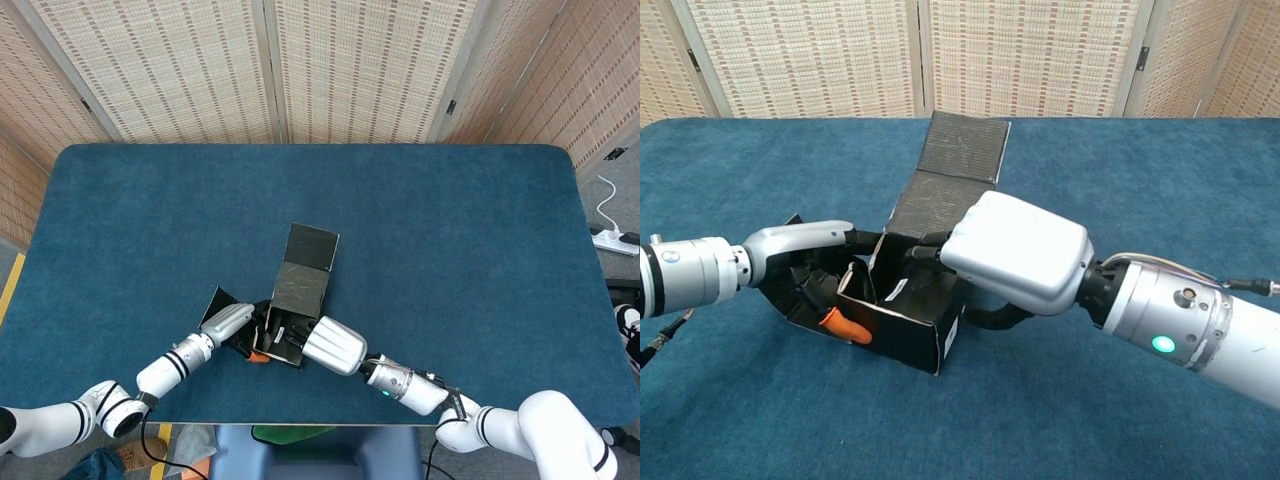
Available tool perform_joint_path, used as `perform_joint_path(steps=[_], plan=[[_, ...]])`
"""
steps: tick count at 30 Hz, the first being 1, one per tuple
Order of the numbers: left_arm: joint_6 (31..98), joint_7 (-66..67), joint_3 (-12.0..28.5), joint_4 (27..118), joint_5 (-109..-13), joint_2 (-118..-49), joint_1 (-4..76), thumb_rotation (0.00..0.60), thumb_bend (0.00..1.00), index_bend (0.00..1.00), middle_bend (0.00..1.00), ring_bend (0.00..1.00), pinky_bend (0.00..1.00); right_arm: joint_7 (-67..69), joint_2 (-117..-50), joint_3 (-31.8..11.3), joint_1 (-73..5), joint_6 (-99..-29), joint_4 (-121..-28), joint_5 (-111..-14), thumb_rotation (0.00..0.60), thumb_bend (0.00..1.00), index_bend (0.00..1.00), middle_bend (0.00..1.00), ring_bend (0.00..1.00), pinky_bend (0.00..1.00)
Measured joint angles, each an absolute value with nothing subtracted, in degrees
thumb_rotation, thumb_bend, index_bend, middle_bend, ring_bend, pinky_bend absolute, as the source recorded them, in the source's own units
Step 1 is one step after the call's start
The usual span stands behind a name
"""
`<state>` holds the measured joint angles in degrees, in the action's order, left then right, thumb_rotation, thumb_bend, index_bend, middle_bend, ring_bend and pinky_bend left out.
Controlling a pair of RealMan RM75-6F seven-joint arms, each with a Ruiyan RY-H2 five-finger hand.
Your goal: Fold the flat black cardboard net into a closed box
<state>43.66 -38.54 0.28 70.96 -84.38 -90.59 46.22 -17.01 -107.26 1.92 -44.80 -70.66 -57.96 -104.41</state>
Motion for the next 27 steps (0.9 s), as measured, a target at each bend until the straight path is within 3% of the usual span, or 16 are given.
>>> perform_joint_path(steps=[9, 16, 27], plan=[[43.4, -39.4, 0.6, 71.0, -84.2, -90.9, 46.2, 0.6, 0.18, 0.29, 0.29, 0.48, 0.56, -18.0, -106.6, 2.6, -44.7, -69.8, -59.0, -104.8, 0.6, 0.21, 0.35, 0.38, 0.73, 1.0], [42.7, -39.8, 0.7, 71.4, -83.9, -90.7, 46.2, 0.6, 0.18, 0.29, 0.29, 0.48, 0.57, -18.6, -106.4, 3.1, -45.2, -67.3, -59.3, -104.7, 0.6, 0.22, 0.59, 0.52, 0.73, 1.0], [42.6, -40.2, 0.9, 71.9, -83.7, -90.3, 45.9, 0.6, 0.18, 0.29, 0.29, 0.48, 0.57, -20.2, -105.2, 2.8, -47.4, -62.8, -61.7, -104.4, 0.6, 0.22, 0.83, 0.77, 0.76, 1.0]])
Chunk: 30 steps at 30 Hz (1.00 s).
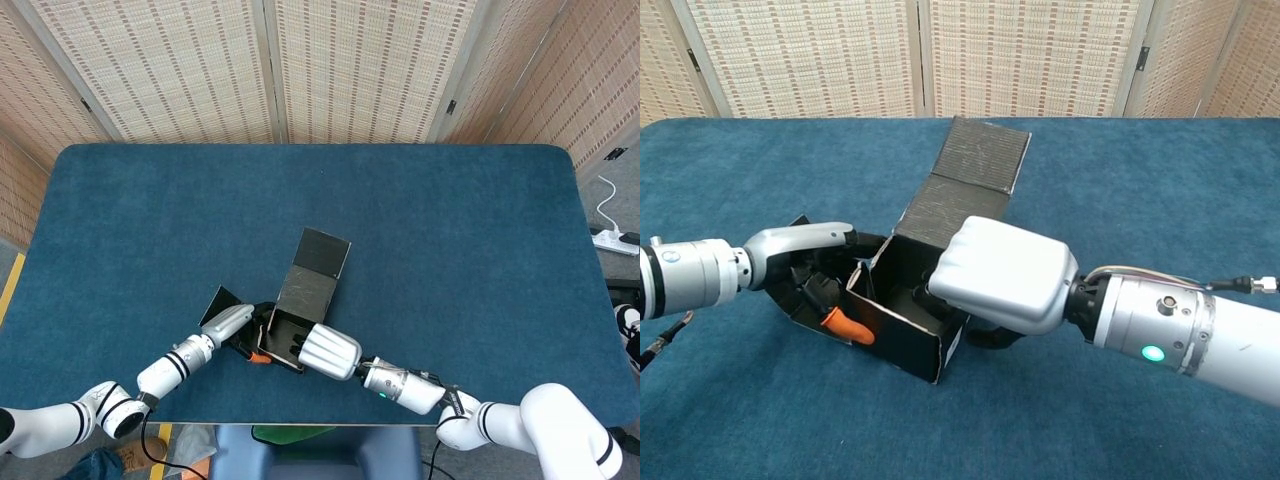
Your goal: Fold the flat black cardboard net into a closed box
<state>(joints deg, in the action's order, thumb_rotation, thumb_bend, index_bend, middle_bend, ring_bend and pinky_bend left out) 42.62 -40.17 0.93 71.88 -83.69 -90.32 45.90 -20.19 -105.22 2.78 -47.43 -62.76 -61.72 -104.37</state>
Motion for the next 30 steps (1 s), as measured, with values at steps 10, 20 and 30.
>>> perform_joint_path(steps=[10, 20, 30], plan=[[43.0, -39.5, 1.4, 71.9, -82.6, -90.2, 45.1, 0.6, 0.18, 0.29, 0.29, 0.48, 0.56, -20.3, -104.4, 2.0, -47.6, -63.3, -62.2, -104.0, 0.6, 0.21, 0.91, 0.85, 0.77, 1.0], [43.4, -36.4, 2.6, 74.2, -80.5, -89.9, 44.3, 0.6, 0.18, 0.05, 0.07, 0.03, 0.26, -18.1, -100.6, 2.1, -48.4, -63.5, -62.8, -104.4, 0.6, 0.07, 0.03, 0.05, 0.66, 1.0], [46.3, -33.7, 3.6, 78.0, -79.3, -87.9, 42.5, 0.6, 0.18, 0.0, 0.0, 0.0, 0.16, -17.3, -96.4, 1.8, -46.4, -65.4, -67.2, -102.5, 0.6, 0.07, 0.0, 0.01, 0.64, 1.0]])
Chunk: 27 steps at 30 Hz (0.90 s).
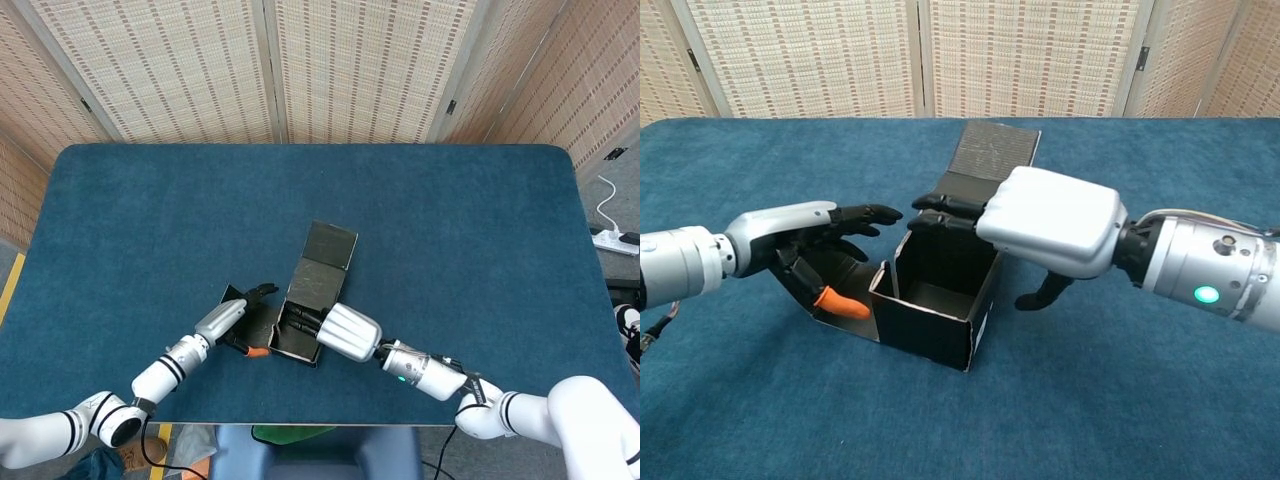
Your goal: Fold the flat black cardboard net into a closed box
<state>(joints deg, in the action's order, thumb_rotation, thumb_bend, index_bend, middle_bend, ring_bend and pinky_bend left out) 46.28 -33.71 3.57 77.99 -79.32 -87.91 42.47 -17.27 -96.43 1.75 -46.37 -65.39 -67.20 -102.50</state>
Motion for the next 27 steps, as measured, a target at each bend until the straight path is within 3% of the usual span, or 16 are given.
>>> perform_joint_path(steps=[5, 12, 19, 27], plan=[[50.3, -33.3, 3.9, 80.6, -79.9, -84.9, 40.4, 0.6, 0.18, 0.0, 0.0, 0.0, 0.15, -16.4, -91.1, 1.7, -42.6, -66.5, -76.3, -98.0, 0.6, 0.07, 0.0, 0.1, 0.64, 1.0], [54.4, -33.9, 4.1, 84.2, -81.0, -80.3, 37.7, 0.6, 0.18, 0.0, 0.0, 0.0, 0.14, -13.1, -82.3, 2.7, -36.0, -65.5, -91.1, -86.2, 0.6, 0.07, 0.0, 0.14, 0.64, 1.0], [54.5, -33.5, 4.0, 86.0, -81.6, -78.5, 37.0, 0.6, 0.18, 0.0, 0.0, 0.0, 0.14, -6.0, -81.7, 2.8, -33.6, -58.5, -91.9, -77.3, 0.6, 0.07, 0.0, 0.14, 0.64, 1.0], [54.0, -32.8, 4.1, 86.3, -81.3, -77.9, 36.9, 0.6, 0.18, 0.0, 0.0, 0.0, 0.14, -2.0, -87.7, -3.1, -38.1, -47.1, -88.0, -69.4, 0.6, 0.07, 0.0, 0.1, 0.64, 1.0]])
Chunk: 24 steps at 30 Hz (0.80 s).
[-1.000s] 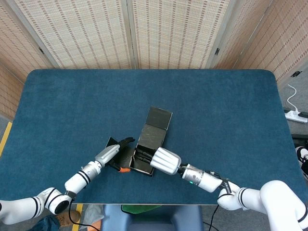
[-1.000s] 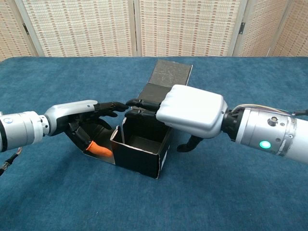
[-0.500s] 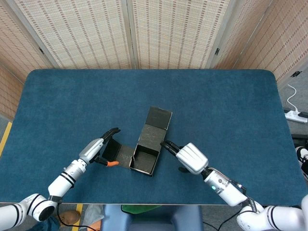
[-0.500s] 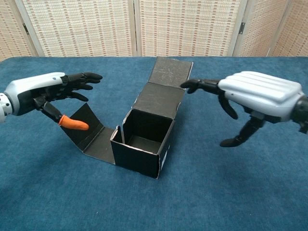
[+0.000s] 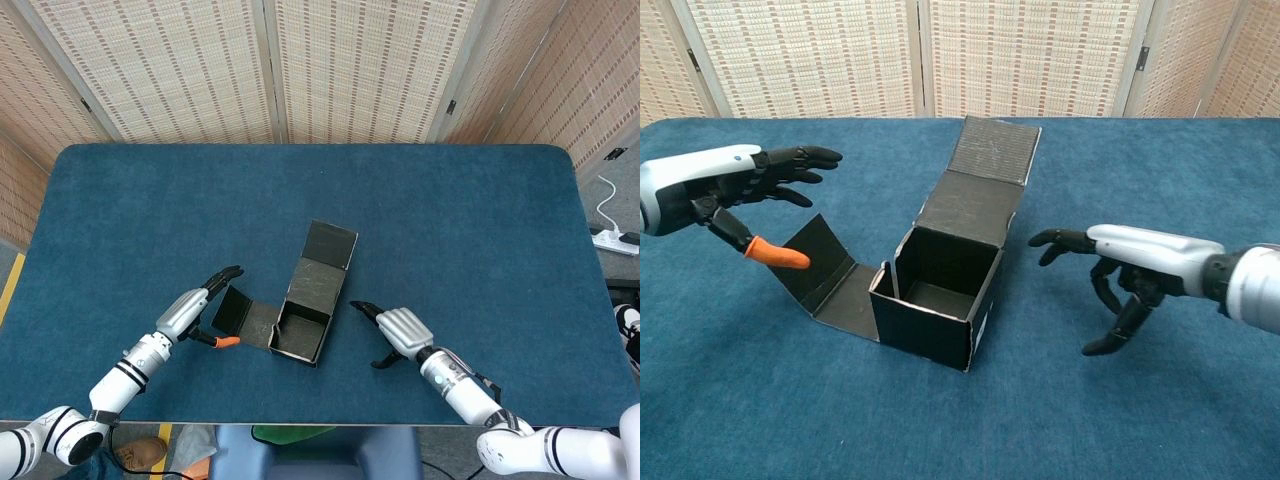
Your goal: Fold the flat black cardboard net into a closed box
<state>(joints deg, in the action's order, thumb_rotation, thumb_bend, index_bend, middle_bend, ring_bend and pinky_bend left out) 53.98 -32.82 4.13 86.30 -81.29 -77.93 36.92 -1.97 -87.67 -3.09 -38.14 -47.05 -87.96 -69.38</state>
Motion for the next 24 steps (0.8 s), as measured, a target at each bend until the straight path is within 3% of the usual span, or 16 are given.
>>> perform_joint_path(steps=[11, 24], plan=[[53.7, -34.7, 4.3, 84.5, -80.7, -77.6, 36.1, 0.6, 0.18, 0.0, 0.0, 0.0, 0.13, -5.1, -94.6, -10.9, -49.1, -37.1, -81.1, -56.1, 0.6, 0.07, 0.0, 0.09, 0.64, 1.0], [53.0, -36.5, 4.8, 82.8, -80.3, -78.5, 35.9, 0.6, 0.18, 0.0, 0.0, 0.0, 0.13, -8.0, -97.3, -14.6, -58.3, -30.4, -72.2, -41.9, 0.6, 0.07, 0.0, 0.08, 0.64, 1.0]])
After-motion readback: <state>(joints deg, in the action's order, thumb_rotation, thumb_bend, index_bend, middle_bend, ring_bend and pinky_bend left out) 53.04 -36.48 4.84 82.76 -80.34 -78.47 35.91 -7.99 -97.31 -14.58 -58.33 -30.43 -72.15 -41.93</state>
